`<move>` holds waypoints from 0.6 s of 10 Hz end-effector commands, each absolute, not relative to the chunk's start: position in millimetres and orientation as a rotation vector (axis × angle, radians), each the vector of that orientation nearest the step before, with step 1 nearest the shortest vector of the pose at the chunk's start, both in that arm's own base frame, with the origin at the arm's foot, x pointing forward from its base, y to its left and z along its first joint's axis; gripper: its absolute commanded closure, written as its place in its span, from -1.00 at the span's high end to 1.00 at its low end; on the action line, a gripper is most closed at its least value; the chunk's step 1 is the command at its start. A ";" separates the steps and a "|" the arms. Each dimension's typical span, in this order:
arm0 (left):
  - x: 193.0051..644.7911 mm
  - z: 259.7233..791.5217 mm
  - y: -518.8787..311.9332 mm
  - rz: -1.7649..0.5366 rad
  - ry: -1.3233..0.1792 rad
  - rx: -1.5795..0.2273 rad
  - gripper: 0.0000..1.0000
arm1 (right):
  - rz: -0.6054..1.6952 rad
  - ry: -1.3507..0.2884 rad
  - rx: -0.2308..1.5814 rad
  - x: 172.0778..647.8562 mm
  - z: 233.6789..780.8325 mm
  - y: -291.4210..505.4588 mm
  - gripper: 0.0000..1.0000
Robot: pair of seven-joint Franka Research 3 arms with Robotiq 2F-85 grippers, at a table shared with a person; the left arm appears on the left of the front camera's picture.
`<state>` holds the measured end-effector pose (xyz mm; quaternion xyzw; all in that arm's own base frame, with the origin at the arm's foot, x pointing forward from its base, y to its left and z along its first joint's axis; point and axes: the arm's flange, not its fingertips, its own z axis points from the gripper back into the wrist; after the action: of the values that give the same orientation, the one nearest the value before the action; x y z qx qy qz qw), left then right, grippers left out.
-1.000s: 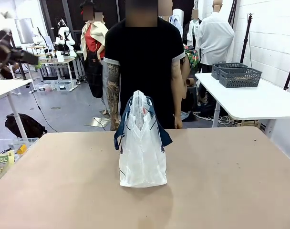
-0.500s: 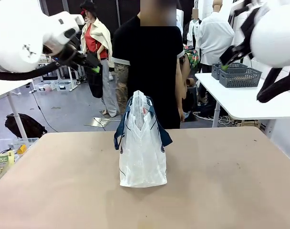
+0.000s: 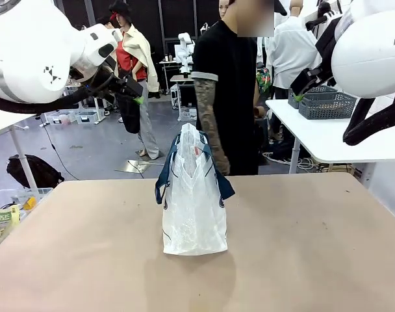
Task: Transfer purchased items from the store into the shopping bag.
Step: Open the Reusable shopping bag in the center of the table.
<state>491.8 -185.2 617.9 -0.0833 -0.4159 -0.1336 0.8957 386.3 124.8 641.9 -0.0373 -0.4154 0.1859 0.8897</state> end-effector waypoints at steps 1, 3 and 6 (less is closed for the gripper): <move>504.3 608.5 -195.2 -0.107 -0.863 -0.315 1.00 | 0.356 -0.783 0.015 373.9 637.4 148.9 1.00; 524.7 606.0 -228.1 -0.127 -0.792 -0.327 1.00 | 0.480 -0.691 0.123 383.4 638.7 199.1 1.00; 545.3 595.5 -260.0 -0.132 -0.630 -0.343 1.00 | 0.582 -0.531 0.239 410.1 628.6 265.9 1.00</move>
<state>534.7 -248.5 587.0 -0.1643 -0.3338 -0.0658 0.9259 385.8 262.9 620.3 0.1090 -0.2926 0.2651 0.9123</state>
